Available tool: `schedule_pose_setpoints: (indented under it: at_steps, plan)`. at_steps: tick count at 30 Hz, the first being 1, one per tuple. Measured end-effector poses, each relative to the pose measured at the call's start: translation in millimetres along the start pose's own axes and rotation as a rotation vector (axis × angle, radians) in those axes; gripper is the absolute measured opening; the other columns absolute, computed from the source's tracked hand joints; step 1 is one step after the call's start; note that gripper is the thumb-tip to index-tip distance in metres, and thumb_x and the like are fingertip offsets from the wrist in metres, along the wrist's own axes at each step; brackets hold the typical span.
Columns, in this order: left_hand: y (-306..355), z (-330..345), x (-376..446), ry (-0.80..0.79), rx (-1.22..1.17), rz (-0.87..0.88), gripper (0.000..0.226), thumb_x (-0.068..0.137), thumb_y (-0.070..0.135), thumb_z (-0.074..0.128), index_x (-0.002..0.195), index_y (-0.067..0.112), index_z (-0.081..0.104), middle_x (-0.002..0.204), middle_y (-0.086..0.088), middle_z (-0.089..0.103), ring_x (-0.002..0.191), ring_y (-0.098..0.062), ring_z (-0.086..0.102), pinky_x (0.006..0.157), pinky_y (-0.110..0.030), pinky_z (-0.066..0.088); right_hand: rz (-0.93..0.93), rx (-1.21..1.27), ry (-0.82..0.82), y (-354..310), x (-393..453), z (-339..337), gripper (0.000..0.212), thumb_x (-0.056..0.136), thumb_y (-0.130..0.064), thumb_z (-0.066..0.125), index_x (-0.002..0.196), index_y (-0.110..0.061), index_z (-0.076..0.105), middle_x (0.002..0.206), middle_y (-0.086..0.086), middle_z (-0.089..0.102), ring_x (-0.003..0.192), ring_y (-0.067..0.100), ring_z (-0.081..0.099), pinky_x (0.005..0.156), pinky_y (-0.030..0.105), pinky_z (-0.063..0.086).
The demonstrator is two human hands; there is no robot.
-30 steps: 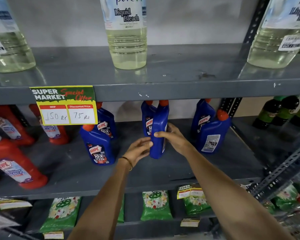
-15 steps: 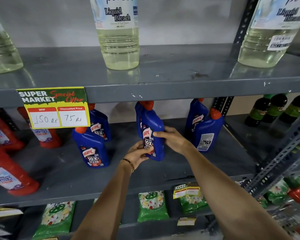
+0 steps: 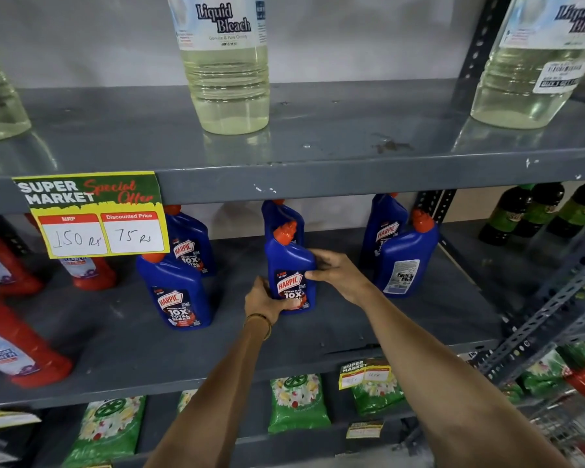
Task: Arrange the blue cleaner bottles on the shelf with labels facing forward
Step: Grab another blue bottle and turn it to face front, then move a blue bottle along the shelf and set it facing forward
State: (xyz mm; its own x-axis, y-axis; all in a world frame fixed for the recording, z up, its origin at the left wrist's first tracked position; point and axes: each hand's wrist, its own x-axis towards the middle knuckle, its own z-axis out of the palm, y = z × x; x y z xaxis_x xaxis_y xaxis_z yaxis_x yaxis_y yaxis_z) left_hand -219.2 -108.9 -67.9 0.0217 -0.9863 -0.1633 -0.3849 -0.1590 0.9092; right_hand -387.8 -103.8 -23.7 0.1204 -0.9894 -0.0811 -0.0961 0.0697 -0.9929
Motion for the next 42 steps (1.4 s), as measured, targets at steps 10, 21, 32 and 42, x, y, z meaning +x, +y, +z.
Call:
schedule_pose_setpoints:
  at_steps: [10, 21, 32, 42]
  plan:
    - [-2.9, 5.4, -11.9, 0.038, 0.064, -0.072, 0.062, 0.06, 0.018, 0.084, 0.109, 0.0, 0.05, 0.114, -0.018, 0.064, 0.103, -0.033, 0.06, 0.086, -0.042, 0.052, 0.055, 0.065, 0.112, 2.9, -13.0, 3.5, 0.06, 0.075, 0.008, 0.065, 0.13, -0.004, 0.047, 0.123, 0.013, 0.06, 0.106, 0.02, 0.062, 0.071, 0.018, 0.054]
    - [-0.2, 48.2, -69.8, -0.007, 0.14, -0.105, 0.048, 0.078, 0.035, 0.068, 0.111, 0.002, 0.054, 0.118, -0.021, 0.063, 0.111, -0.038, 0.056, 0.09, -0.041, 0.046, 0.27, -0.035, 0.738, 47.6, -76.7, -16.6, 0.051, 0.087, -0.023, 0.059, 0.133, -0.007, 0.044, 0.137, 0.011, 0.05, 0.126, 0.029, 0.047, 0.101, 0.036, 0.038]
    - [52.1, 128.6, -51.2, -0.141, 0.15, -0.025, 0.062, 0.079, 0.033, 0.068, 0.13, 0.005, 0.046, 0.132, -0.015, 0.057, 0.122, -0.029, 0.052, 0.101, -0.039, 0.042, 0.239, -0.067, 0.76, 41.0, -88.2, -128.6, 0.064, 0.083, -0.017, 0.065, 0.139, -0.006, 0.036, 0.142, 0.014, 0.045, 0.129, 0.027, 0.045, 0.103, 0.035, 0.038]
    - [98.1, 181.4, -15.5, -0.21, 0.084, 0.074, 0.065, 0.066, -0.001, 0.077, 0.124, 0.001, 0.049, 0.129, -0.016, 0.058, 0.117, -0.03, 0.055, 0.099, -0.038, 0.044, 0.127, -0.095, 0.223, 38.8, -60.4, -190.5, 0.051, 0.076, 0.0, 0.069, 0.124, -0.002, 0.052, 0.13, 0.016, 0.057, 0.112, 0.021, 0.056, 0.094, 0.033, 0.045]
